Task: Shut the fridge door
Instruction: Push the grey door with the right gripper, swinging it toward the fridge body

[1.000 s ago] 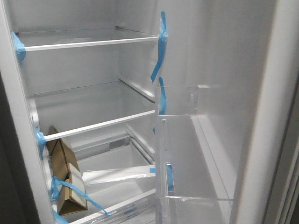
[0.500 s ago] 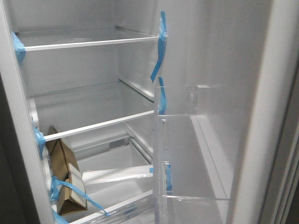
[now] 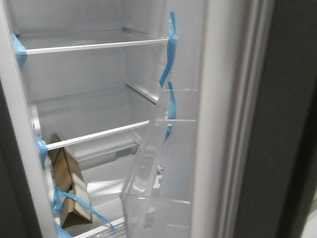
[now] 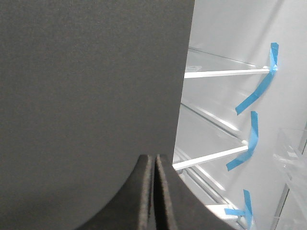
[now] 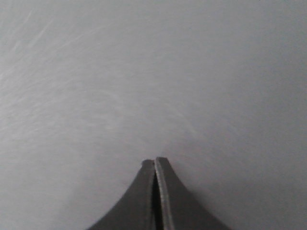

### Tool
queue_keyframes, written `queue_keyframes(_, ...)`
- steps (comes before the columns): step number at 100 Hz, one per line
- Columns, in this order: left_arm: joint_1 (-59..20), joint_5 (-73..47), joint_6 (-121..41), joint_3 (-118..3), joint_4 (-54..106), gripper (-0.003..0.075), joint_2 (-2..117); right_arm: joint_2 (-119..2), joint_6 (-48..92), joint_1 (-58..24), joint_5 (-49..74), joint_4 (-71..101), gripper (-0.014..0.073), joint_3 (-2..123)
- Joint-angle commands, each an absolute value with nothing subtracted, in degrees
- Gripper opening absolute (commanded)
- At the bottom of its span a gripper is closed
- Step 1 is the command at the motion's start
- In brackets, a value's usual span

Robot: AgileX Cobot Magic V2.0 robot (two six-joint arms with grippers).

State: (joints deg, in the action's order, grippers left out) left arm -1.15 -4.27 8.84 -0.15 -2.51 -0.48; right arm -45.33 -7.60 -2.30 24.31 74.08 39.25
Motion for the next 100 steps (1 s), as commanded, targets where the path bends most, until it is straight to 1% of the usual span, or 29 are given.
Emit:
queue_keyframes(1,-1.24,0.49,8.95,2.15,-2.15,-0.0020,-1.67,-47.93,-7.29,-2.38,27.99,70.79,-0.0071,44.82)
queue_keyframes(10,-1.24,0.49,8.95,2.15,-2.15,-0.0020,-1.67,-50.88,-7.29,-3.83,28.77,67.26,-0.0071,48.28)
queue_keyframes(36,-1.24,0.49,8.95,2.15,-2.15,-0.0020,-1.67,-59.33,-7.19,-13.48,27.36,58.28,-0.0071,58.80)
queue_keyframes(60,-1.24,0.49,8.95,2.15,-2.15,-0.0020,-1.67,-68.69,-7.19,-19.92,25.90,52.90,-0.0071,68.49)
queue_keyframes(100,-1.24,0.49,8.95,2.15,-2.15,-0.0020,-1.67,-86.44,-7.19,-21.88,26.15,51.36,-0.0071,84.65)
